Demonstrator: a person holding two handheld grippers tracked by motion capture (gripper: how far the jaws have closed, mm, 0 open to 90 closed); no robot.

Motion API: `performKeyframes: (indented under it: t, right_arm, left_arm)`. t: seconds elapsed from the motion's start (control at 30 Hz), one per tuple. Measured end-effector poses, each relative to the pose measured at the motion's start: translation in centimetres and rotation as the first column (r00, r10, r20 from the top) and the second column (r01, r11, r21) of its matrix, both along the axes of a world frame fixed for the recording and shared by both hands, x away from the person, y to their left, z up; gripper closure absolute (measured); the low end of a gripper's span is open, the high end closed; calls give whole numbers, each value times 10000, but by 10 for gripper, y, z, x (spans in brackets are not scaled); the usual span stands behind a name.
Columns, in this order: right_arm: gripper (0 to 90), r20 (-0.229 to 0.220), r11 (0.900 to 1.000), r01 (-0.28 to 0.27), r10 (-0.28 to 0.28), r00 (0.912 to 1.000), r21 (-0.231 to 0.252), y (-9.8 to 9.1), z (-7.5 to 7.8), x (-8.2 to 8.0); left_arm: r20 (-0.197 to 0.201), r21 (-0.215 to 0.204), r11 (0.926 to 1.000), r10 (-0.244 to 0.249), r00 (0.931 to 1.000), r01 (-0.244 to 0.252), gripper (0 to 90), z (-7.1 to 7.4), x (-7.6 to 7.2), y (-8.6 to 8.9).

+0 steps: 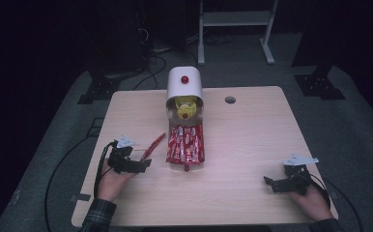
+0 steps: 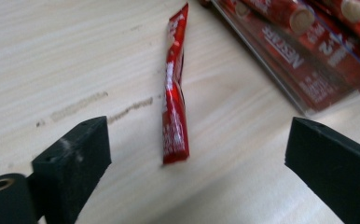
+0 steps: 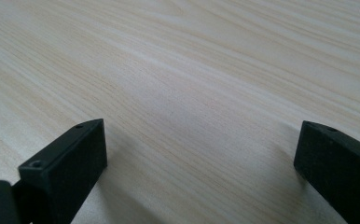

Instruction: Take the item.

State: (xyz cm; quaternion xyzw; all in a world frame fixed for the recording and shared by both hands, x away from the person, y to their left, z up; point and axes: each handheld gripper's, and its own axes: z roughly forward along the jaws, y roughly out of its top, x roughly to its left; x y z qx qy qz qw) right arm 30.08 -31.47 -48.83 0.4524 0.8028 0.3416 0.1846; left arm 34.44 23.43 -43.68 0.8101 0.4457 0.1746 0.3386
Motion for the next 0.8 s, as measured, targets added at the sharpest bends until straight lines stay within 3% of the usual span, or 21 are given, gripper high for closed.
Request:
performKeyframes:
  t: [0.37,0.53,0.8]
  right_arm:
    - [15,-1,10000,0,0,10000,3,0,0,0]
    - [15,1,10000,-2,2,10000,-1,0,0,0]
    - [15,-3,10000,7,-7,10000,17,0,0,0]
  left_arm:
    - [-93,355,9992,-182,9998,186,6,-10,-18,6]
    - [-412,686,9970,-327,9986,354,6,-20,-28,10]
    - [-688,798,9951,-531,9962,585,6,-29,-36,15]
